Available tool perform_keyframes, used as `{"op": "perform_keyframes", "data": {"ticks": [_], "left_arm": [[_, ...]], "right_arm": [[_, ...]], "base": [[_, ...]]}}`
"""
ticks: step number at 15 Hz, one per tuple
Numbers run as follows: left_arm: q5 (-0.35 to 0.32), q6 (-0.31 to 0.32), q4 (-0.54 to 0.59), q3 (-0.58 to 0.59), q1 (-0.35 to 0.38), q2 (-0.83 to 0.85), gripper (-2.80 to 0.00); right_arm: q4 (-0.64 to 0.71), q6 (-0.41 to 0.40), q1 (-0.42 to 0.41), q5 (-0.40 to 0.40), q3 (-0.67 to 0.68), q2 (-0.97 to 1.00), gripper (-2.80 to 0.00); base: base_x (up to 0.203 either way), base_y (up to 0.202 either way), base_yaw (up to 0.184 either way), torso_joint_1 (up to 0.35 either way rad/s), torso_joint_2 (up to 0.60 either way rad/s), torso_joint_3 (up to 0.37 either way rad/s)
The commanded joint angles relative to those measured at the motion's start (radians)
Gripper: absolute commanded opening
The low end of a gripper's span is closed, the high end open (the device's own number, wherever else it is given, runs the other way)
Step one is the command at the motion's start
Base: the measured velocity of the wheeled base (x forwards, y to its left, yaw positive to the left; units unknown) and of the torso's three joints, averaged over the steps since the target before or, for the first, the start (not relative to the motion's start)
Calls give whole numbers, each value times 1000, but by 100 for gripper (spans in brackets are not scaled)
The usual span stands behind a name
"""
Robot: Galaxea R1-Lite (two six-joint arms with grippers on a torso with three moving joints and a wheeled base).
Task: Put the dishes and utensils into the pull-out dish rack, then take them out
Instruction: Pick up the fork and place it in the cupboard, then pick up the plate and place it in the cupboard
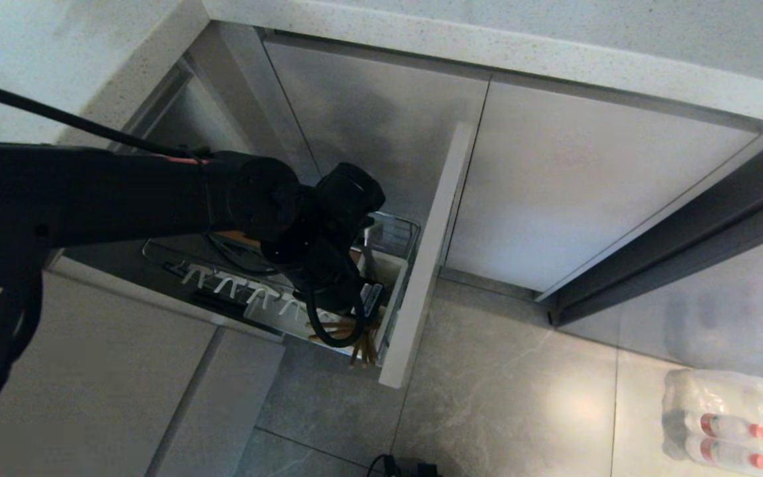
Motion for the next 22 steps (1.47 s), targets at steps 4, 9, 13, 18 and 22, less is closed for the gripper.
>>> {"op": "perform_keyframes", "data": {"ticks": [4,9,13,18,22], "left_arm": [[1,-25,-8,-4,0,-25,0],[71,-55,-28,8,0,-125,0],[110,-68,-29,26,-1,-218,-280],[118,-73,-29,35,-1,-335,-280],[118,-131,-51,20,-4,-452,-280]], "right_arm": [[0,0,0,0,0,2,-280],[0,0,0,0,0,2,-280],[0,0,0,0,0,2,-280],[0,0,0,0,0,2,-280],[0,0,0,0,0,2,-280]], "base": [[0,0,0,0,0,0],[0,0,0,0,0,0],[0,0,0,0,0,0],[0,0,0,0,0,0],[0,0,0,0,0,0]]}}
